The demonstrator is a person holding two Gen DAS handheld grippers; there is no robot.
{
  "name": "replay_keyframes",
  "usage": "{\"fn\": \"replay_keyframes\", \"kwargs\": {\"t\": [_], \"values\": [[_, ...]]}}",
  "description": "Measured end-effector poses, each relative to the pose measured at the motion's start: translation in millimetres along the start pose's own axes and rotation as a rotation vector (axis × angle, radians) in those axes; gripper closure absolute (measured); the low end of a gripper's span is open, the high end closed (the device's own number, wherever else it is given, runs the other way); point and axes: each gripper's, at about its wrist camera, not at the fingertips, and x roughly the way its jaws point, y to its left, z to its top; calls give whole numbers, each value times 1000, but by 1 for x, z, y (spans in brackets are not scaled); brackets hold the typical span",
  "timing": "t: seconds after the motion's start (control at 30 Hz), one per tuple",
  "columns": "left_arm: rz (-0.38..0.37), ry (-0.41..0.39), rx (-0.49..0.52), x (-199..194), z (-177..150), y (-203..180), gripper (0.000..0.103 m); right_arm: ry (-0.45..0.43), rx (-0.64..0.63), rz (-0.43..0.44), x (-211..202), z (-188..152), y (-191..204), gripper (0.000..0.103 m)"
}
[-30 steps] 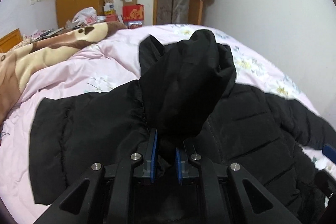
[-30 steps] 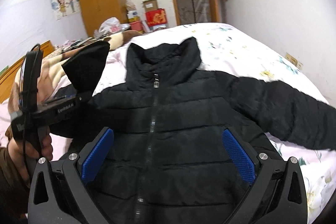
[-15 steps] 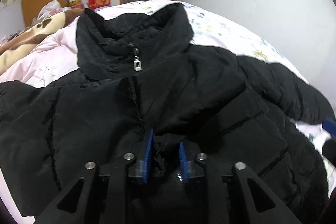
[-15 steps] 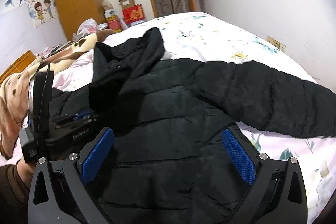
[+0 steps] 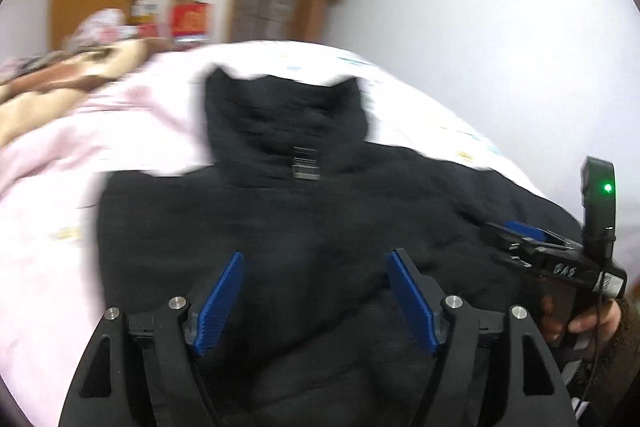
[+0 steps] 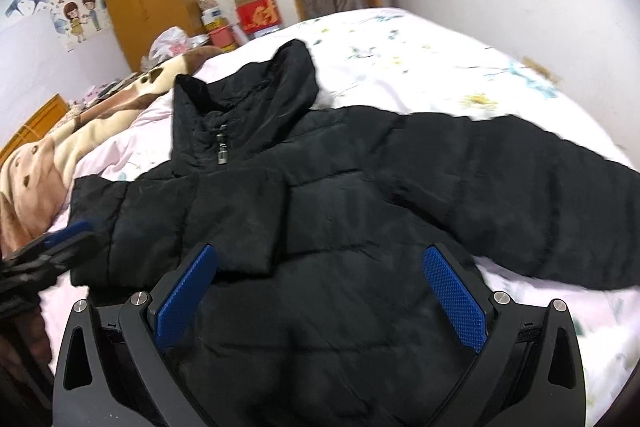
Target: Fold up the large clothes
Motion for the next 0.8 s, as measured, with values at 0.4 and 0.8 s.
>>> {"fn": "replay_keyframes", "kwargs": {"t": [0.4,0.8], "values": [[242,60,-185,9,-14,95,29,190,-3,70,83,-1,33,53],[278,81,-130,37,-10,77,29,26,35,49,23,19,15,98]]}}
